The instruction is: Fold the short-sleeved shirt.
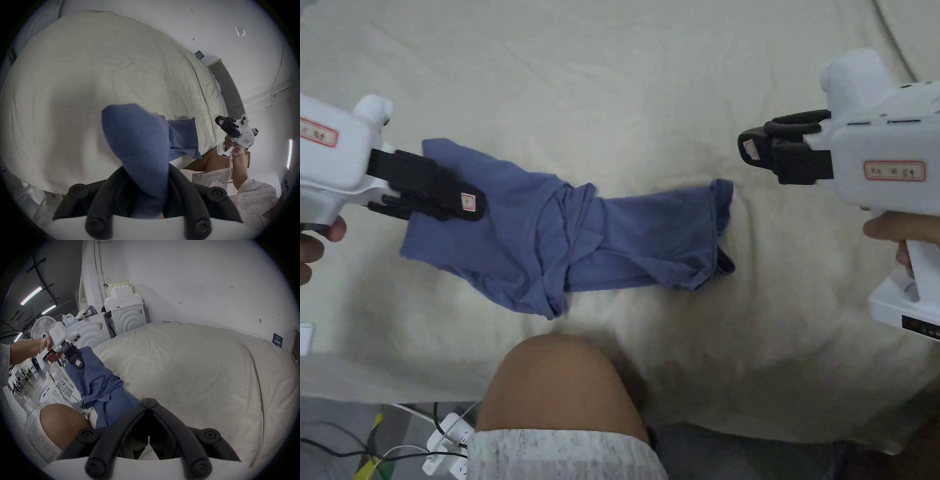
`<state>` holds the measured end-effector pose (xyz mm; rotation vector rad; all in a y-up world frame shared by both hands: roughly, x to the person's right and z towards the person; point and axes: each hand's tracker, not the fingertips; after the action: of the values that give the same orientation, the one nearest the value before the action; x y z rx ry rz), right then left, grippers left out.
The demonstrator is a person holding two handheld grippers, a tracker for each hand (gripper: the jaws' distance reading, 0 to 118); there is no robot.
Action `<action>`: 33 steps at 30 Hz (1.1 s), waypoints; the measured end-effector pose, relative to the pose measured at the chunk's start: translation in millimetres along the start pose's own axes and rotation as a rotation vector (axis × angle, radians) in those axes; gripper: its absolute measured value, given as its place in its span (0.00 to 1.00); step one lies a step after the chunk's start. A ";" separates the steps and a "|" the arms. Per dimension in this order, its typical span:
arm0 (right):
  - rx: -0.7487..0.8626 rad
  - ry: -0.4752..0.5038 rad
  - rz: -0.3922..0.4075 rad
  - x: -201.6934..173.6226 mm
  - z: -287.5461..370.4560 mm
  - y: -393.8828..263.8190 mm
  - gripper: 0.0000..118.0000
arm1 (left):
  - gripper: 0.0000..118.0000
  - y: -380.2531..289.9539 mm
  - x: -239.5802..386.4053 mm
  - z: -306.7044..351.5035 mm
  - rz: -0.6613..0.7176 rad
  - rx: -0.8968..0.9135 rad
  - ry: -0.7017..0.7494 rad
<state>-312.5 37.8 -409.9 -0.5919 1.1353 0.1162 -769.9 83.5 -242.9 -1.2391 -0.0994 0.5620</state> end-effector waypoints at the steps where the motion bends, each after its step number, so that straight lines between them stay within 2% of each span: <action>1: 0.006 0.002 -0.002 0.9 1.0 -0.3 0.00 | 0.15 0.9 17.1 -5.5 -0.021 -0.008 0.006; 4: 0.023 0.017 -0.010 3.9 6.7 -2.6 0.00 | 0.15 6.5 64.4 -27.1 -0.045 -0.029 0.052; 5: 0.022 0.016 -0.008 4.8 9.0 -3.9 0.00 | 0.15 11.1 82.3 -39.3 -0.021 0.015 -0.047; 10: 0.030 0.002 -0.011 11.4 31.9 -9.0 0.00 | 0.15 25.3 135.0 -111.1 -0.059 -0.052 -0.008; 15: 0.051 -0.041 -0.029 23.8 59.2 -16.7 0.00 | 0.15 27.5 179.1 -180.5 -0.033 -0.110 -0.045; 18: 0.051 -0.070 -0.041 31.3 72.9 -23.2 0.00 | 0.15 23.9 196.7 -208.3 -0.071 -0.113 0.045; 19: 0.051 -0.084 -0.046 33.6 77.3 -24.6 0.00 | 0.17 25.7 196.0 -214.6 -0.061 -0.112 0.052; 20: 0.054 -0.093 -0.050 35.2 80.6 -25.5 0.00 | 0.25 28.4 194.7 -218.2 -0.054 -0.111 0.052; 21: 0.056 -0.096 -0.052 36.7 83.6 -26.3 0.00 | 0.38 29.3 192.9 -216.1 -0.041 -0.117 0.031; 22: 0.057 -0.099 -0.055 38.0 85.5 -27.0 0.00 | 0.58 29.4 194.4 -213.9 -0.030 -0.115 -0.051; 23: 0.058 -0.106 -0.060 38.6 86.8 -27.2 0.00 | 0.68 29.3 195.7 -211.0 -0.021 -0.120 -0.094; 24: 0.057 -0.109 -0.062 38.8 87.4 -27.2 0.00 | 0.71 29.3 196.0 -205.5 -0.013 -0.110 -0.127; 29: 0.062 -0.104 -0.056 33.9 85.7 -23.6 0.00 | 0.71 24.2 182.3 -171.3 -0.051 -0.045 -0.145; 31: 0.067 -0.099 -0.051 31.2 83.6 -21.3 0.00 | 0.71 17.1 166.1 -153.0 -0.029 -0.008 -0.309; 33: 0.069 -0.094 -0.049 29.0 82.3 -19.7 0.00 | 0.71 6.9 153.5 -141.4 -0.019 -0.039 -0.399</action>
<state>-225.1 56.3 -404.2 -0.5472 1.0293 0.0619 -588.1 32.6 -332.0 -1.1491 -0.4586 0.7884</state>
